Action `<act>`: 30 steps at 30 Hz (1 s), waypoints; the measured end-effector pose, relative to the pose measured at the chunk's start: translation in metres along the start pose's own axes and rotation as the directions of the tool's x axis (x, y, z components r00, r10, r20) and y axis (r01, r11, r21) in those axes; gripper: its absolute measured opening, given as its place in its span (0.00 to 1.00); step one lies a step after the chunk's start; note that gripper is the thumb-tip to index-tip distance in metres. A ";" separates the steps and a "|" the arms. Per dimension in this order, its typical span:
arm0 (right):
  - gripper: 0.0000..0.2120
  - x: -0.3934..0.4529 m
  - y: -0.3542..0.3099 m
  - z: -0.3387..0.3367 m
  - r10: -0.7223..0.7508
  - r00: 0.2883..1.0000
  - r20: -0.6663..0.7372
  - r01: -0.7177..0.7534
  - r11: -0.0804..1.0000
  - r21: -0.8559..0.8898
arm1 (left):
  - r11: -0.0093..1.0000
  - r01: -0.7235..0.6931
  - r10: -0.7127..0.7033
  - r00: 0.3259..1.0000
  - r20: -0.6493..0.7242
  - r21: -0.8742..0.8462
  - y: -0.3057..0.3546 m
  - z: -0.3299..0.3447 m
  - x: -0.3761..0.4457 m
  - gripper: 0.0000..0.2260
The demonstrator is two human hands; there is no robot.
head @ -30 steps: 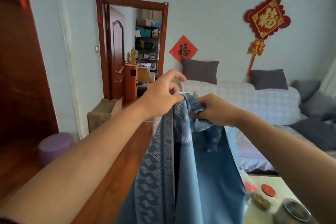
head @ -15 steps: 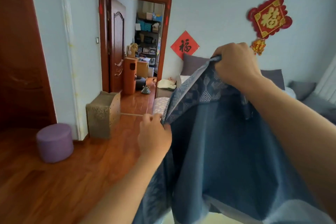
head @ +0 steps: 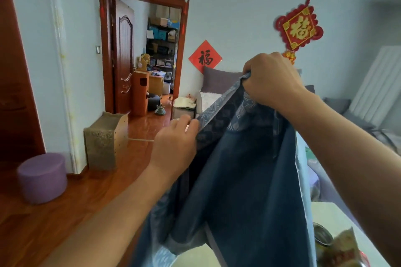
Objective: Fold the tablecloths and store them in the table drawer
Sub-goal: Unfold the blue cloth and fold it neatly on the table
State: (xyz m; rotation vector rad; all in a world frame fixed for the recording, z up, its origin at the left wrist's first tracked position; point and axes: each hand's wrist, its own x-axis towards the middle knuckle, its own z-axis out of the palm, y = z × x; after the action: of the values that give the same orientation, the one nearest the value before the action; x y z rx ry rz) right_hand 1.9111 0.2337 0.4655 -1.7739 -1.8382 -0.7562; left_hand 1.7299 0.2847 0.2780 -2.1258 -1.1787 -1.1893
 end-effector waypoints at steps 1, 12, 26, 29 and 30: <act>0.12 -0.001 0.003 -0.001 0.007 1.000 0.005 -0.007 1.000 0.001 | 0.998 0.057 -0.057 0.998 0.031 0.011 0.003 -0.009 0.004 0.08; 0.12 -0.010 0.012 0.015 -0.039 0.992 0.119 0.033 0.998 0.051 | 0.688 0.638 -0.254 0.658 0.708 -0.346 -0.047 -0.028 0.068 0.17; 0.11 -0.017 0.013 0.026 0.030 0.997 0.072 -0.041 0.986 0.165 | 0.735 0.659 -0.633 0.751 0.188 -0.156 -0.013 0.023 -0.144 0.19; 0.16 -0.015 0.012 0.029 0.070 0.996 0.052 -0.077 0.986 0.147 | 0.626 0.778 -0.735 0.612 0.290 -0.054 -0.041 0.028 -0.189 0.23; 0.17 -0.014 0.013 0.031 0.081 0.995 0.054 -0.088 0.985 0.147 | 0.604 0.797 -0.752 0.579 0.313 -0.024 -0.053 0.030 -0.200 0.21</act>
State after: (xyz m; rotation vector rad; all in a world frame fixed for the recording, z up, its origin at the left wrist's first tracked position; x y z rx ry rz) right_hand 1.9256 0.2444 0.4347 -1.7750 -1.7881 -0.5337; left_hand 1.6455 0.2415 0.0911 -1.9340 -2.4030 -1.3728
